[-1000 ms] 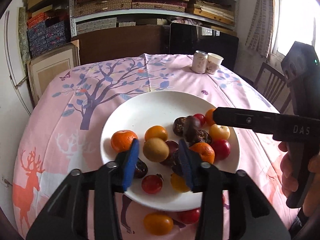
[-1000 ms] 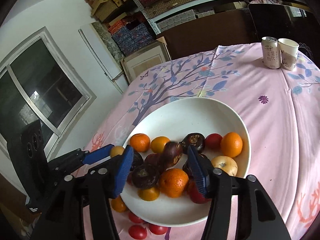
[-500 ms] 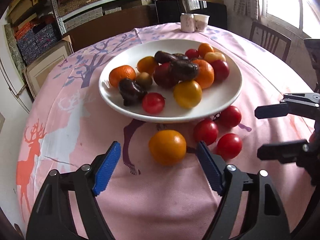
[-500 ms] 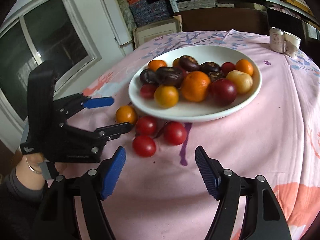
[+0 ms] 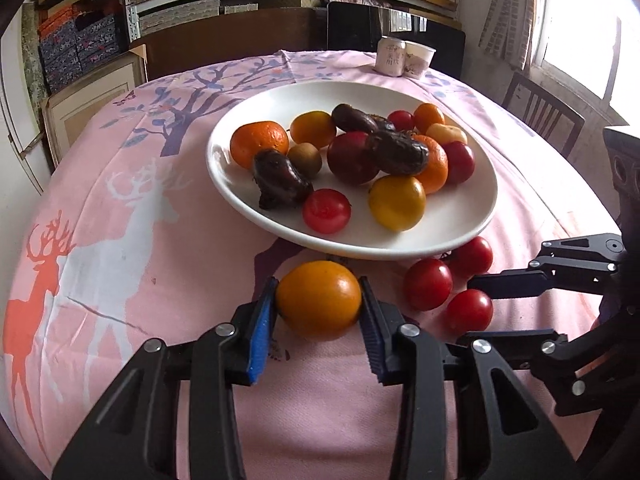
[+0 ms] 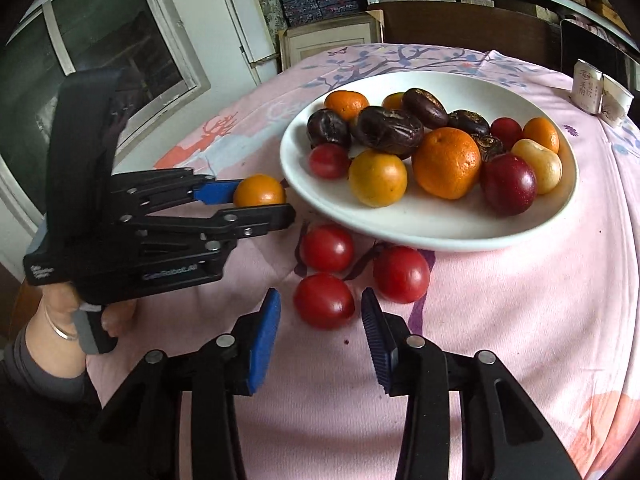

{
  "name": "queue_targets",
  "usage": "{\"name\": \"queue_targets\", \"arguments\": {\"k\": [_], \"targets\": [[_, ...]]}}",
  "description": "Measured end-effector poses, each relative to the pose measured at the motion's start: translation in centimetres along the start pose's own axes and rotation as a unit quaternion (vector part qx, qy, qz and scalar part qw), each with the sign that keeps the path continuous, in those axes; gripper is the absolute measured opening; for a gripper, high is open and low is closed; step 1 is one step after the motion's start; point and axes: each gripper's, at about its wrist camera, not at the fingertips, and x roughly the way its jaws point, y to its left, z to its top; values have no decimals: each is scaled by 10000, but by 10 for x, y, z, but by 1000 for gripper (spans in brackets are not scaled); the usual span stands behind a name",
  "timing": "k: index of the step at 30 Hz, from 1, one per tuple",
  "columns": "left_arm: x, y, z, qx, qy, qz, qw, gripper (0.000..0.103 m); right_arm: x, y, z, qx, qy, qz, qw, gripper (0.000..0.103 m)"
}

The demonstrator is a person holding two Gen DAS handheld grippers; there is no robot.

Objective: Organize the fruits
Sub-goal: 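Grasp a yellow-orange tomato with the left tool while the right tool grasps a red cherry tomato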

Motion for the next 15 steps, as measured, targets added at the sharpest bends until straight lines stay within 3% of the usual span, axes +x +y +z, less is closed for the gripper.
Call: {"name": "queue_targets", "arguments": {"k": [2, 3, 6, 11, 15], "targets": [[-3, -1, 1, 26, -53, 29, 10000, 38, 8, 1, 3, 27, 111, -53, 9999, 41], [-4, -2, 1, 29, -76, 39, 10000, 38, 8, 2, 5, 28, 96, -95, 9999, 32], [-10, 1, 1, -63, -205, 27, 9998, 38, 2, 1, 2, 73, 31, -77, 9999, 31], [-35, 1, 5, -189, -715, -276, 9969, 38, -38, -15, 4, 280, -693, 86, 9972, 31], [-35, -6, 39, -192, -813, -274, 9961, 38, -62, -40, 36, 425, -1043, -216, 9934, 31]]}}
